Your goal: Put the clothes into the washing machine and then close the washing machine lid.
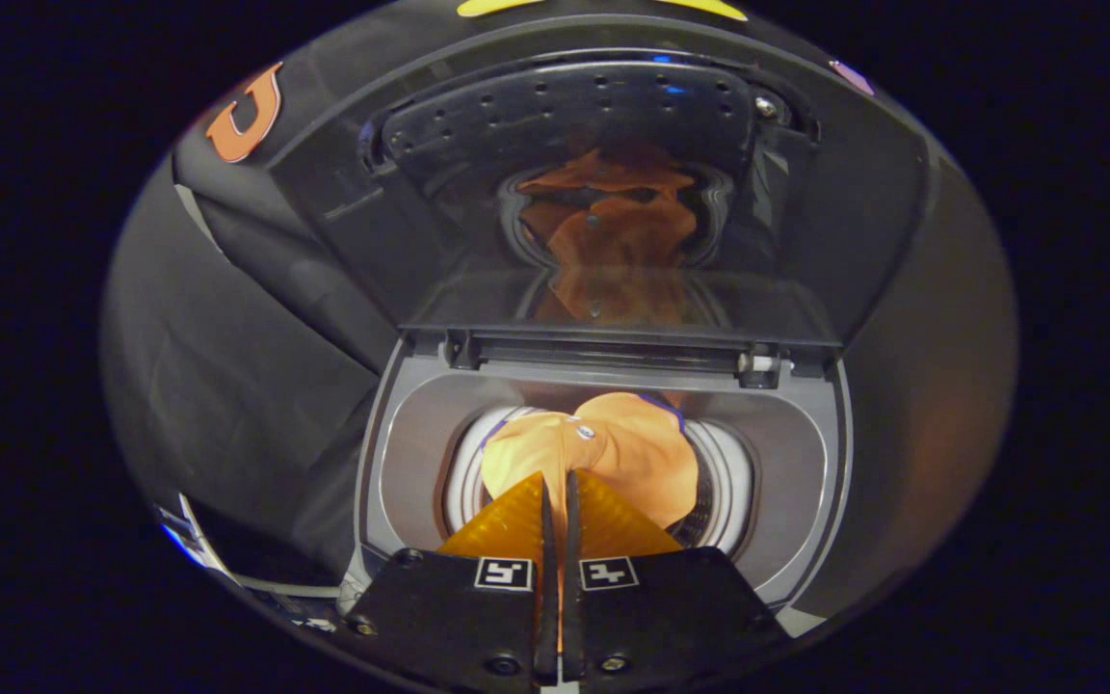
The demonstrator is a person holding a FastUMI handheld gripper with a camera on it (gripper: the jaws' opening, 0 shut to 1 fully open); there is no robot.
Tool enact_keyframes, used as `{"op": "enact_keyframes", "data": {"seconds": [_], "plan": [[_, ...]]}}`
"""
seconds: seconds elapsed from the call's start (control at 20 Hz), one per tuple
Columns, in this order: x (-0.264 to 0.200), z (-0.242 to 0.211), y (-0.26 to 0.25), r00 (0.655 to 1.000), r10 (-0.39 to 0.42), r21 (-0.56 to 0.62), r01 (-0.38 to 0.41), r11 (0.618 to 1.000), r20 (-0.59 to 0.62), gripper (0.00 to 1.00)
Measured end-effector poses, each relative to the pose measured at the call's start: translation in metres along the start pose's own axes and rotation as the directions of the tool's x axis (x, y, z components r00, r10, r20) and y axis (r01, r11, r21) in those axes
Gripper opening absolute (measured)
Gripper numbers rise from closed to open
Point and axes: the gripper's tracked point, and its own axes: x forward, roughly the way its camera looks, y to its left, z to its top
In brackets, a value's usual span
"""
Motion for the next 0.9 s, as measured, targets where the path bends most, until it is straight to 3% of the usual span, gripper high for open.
{"op": "enact_keyframes", "data": {"seconds": [0.45,0.5,0.7,0.9], "plan": [[0.018,-0.013,-0.002,0.999,-0.022,0.024,0.023,0.999,-0.041,0.05],[0.02,-0.016,0.0,0.998,-0.016,0.019,0.017,1.0,-0.06,0.09],[0.019,-0.016,-0.003,0.998,-0.04,0.001,0.04,0.999,-0.039,0.91],[0.01,-0.013,0.0,0.998,-0.055,-0.046,0.054,0.997,-0.019,0.9]]}}
